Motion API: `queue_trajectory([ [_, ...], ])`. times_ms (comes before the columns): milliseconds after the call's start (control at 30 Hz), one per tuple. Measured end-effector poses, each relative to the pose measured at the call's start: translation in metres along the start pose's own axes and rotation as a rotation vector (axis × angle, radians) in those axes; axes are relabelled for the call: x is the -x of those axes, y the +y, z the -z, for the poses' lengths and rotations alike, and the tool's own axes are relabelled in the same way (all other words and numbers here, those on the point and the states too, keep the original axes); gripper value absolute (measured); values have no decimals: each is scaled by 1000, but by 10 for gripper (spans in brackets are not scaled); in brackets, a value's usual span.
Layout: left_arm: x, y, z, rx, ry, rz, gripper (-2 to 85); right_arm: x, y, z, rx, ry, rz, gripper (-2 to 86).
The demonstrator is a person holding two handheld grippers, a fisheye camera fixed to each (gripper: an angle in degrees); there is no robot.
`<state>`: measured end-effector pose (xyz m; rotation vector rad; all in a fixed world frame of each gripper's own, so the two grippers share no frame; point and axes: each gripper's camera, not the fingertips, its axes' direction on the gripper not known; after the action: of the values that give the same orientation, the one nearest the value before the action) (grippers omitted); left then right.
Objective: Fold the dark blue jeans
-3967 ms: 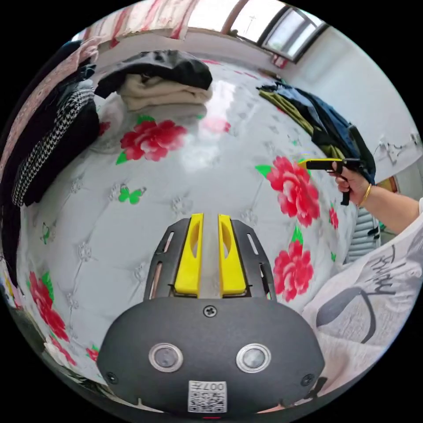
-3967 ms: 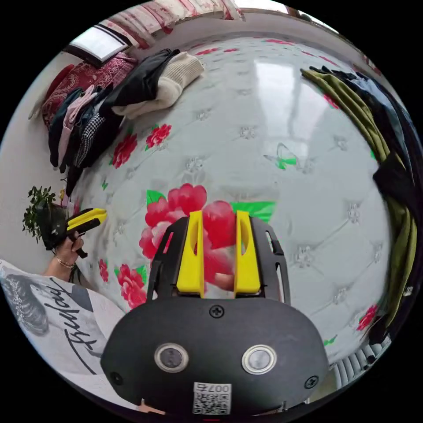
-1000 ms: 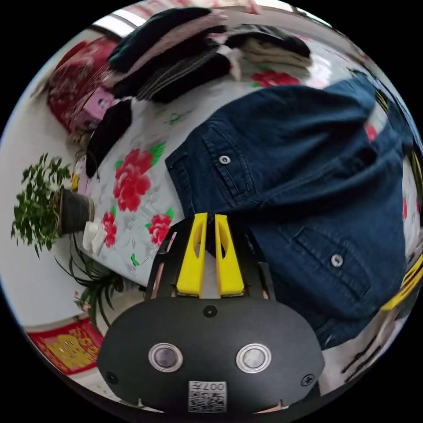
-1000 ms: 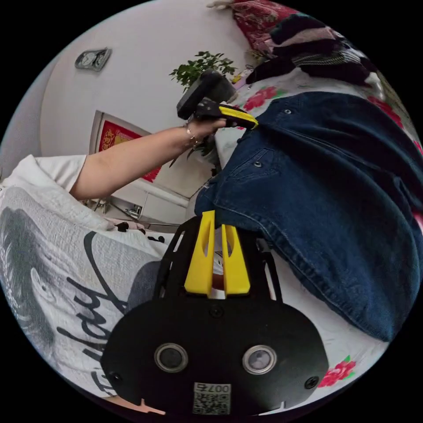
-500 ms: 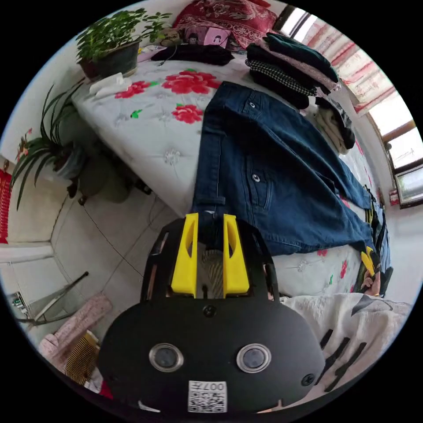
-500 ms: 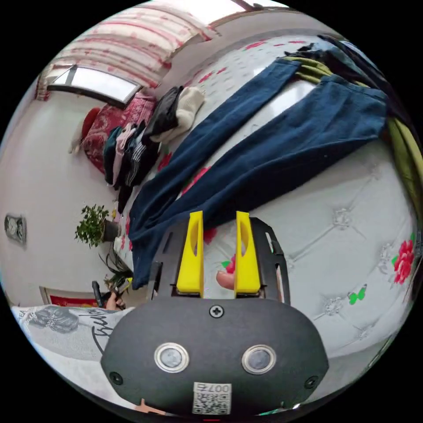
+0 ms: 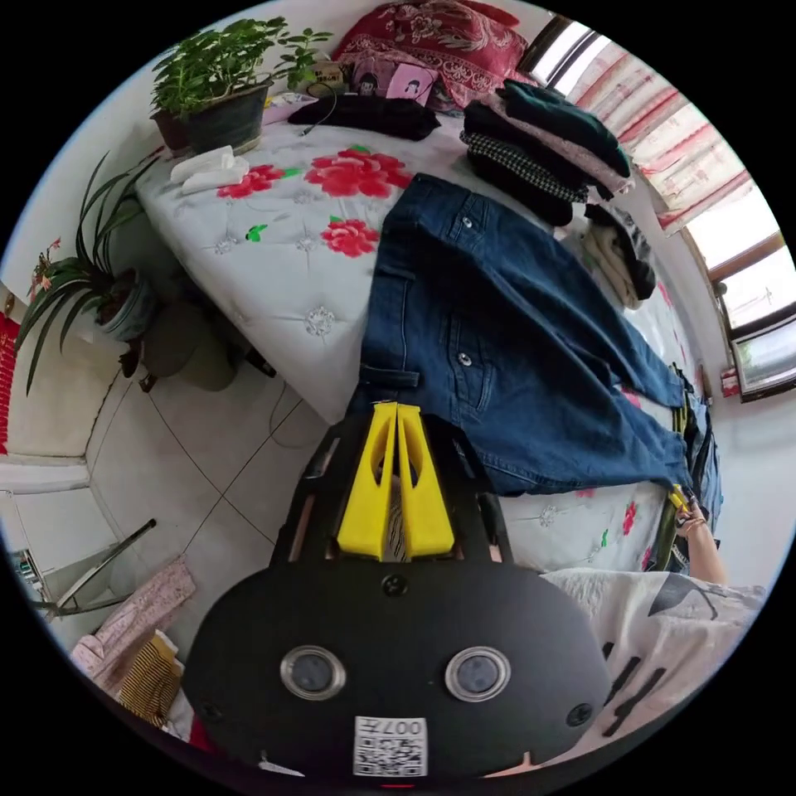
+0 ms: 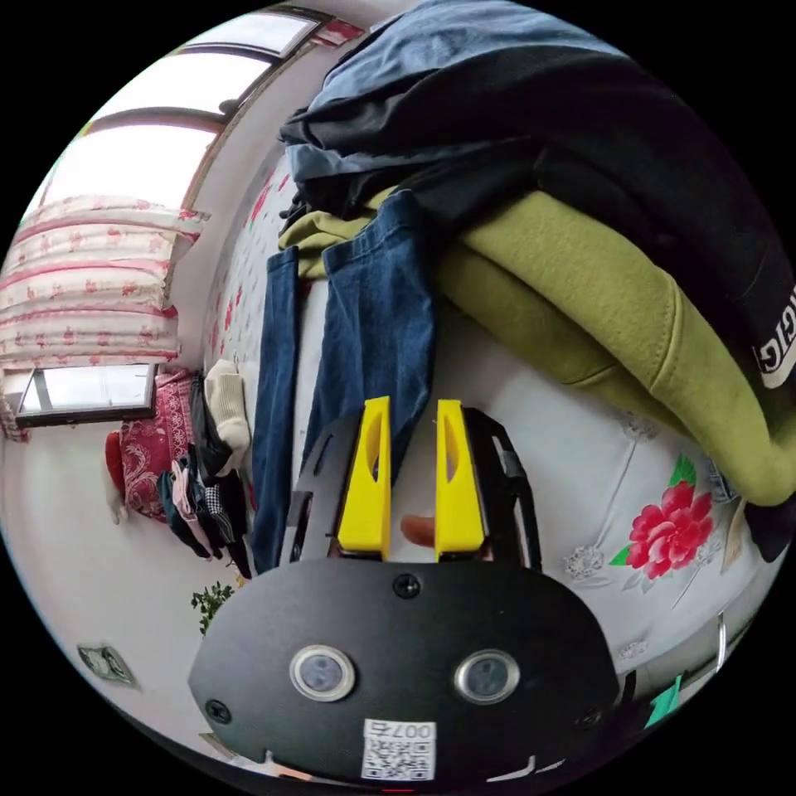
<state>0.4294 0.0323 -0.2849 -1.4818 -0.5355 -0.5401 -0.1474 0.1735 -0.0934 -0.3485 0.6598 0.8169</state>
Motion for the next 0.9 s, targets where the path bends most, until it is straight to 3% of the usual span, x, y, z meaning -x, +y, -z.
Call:
queue_trajectory([
  [67,14,-13,51,-74,68,5,-9,9,-5,-2,64,-30,12,10],
  [200,28,-57,125,-214,134,34,-9,75,10,32,91,-289,282,-1],
  [300,38,-91,252,-544,228,3,-9,120,30,92,37,-439,488,-3],
  [433,33,-90,315,-607,133,-100,-4,131,83,161,-18,-500,716,-3],
  [500,34,-73,276,-495,96,-82,7,111,104,168,-68,-393,727,-3],
  [667,60,-4,121,-166,193,122,97,24,120,135,-6,-205,469,-3],
  [833,105,37,63,-100,268,343,124,2,145,119,0,-98,388,-3],
  [900,116,26,42,-24,310,348,84,6,148,116,-8,-73,382,-3],
])
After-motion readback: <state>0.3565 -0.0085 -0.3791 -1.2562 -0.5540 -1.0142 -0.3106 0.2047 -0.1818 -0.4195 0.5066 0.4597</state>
